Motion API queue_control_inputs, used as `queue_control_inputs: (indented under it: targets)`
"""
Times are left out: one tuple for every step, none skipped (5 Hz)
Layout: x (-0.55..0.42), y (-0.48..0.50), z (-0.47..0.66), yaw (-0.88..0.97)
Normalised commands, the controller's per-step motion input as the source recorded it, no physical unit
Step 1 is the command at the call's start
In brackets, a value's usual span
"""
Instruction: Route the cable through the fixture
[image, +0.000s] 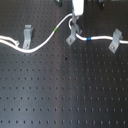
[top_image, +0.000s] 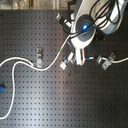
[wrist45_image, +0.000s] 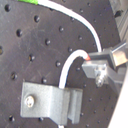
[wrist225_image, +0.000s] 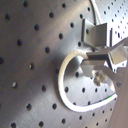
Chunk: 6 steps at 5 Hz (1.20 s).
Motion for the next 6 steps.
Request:
queue_control_inputs:
  targets:
    - [0.008, -0.047, 0.07, 0.00]
    - [0.001, 0.002, 0.11, 0.00]
    - [0.022, 0.006, 0.13, 0.00]
    - [0.001, 0.002, 0.10, 0.00]
    - [0.001, 0.002, 0.09, 0.00]
    - [0.030, 0.006, 0.08, 0.00]
